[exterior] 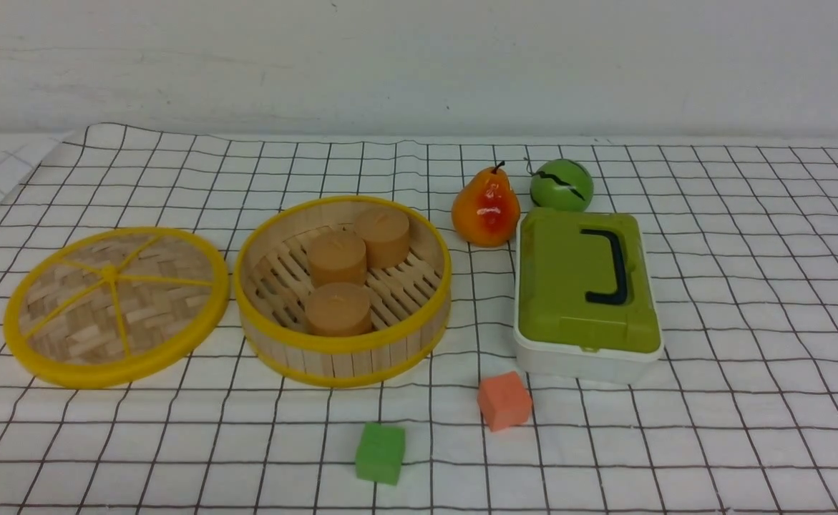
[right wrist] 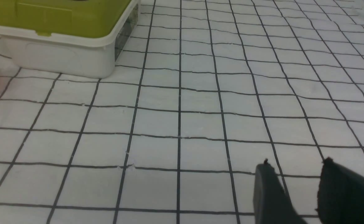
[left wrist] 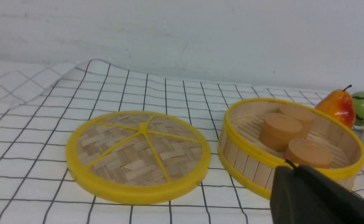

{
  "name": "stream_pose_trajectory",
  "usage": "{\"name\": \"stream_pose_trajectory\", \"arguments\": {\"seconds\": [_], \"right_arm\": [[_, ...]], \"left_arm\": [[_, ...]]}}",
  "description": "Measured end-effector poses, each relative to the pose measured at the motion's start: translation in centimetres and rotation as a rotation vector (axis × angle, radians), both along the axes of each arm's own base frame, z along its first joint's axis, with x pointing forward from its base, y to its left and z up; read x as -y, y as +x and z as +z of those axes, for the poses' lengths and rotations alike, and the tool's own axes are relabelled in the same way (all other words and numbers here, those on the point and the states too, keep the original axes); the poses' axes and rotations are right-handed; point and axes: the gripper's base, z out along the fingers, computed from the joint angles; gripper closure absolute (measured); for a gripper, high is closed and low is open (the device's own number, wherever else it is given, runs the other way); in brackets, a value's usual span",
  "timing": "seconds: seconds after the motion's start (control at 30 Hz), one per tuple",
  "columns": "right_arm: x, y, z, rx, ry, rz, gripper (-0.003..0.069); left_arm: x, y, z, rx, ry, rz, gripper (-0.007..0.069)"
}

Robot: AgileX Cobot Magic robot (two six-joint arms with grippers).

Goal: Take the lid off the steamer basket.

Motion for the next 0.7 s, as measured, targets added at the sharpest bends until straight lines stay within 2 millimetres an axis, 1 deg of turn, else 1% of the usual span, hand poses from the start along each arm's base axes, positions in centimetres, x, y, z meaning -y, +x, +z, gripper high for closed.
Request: {"name": "stream_pose_trajectory", "arguments": {"seconds": [0.03,0.07,0.17,0.3,0.4,0.57,0.7], "right_arm": [[0.0,0.0,0.0,0.0,0.0,0.0,0.0419],[0.0,0.0,0.0,0.0,0.0,0.0,0.0419],[0.0,0.0,0.0,0.0,0.0,0.0,0.0419],[0.0,0.0,0.0,0.0,0.0,0.0,0.0419],[0.0,0.0,0.0,0.0,0.0,0.0,0.0419],[0.0,0.0,0.0,0.0,0.0,0.0,0.0419],[0.0,0.0,0.0,0.0,0.0,0.0,0.0419]], "left_arm": [[0.0,-0.1,-0.1,0.011,-0.001,0.0,0.0637],[0.0,-0.5,-0.9,0.004,0.009,-0.006,0.0637],[0.1,-0.7,-1.6,-0.048,0.046,-0.015,0.0637],[0.2,-1.0,-3.5,-0.248,0.059,-0.033,0.0637],[0.2,-1.1,-3.9,-0.289,0.07,-0.039,0.0637],[0.2,-1.1,-3.9,-0.29,0.119,-0.046,0.0637],[0.3,-1.1,-3.9,-0.292,0.084,-0.056,0.0637]]}}
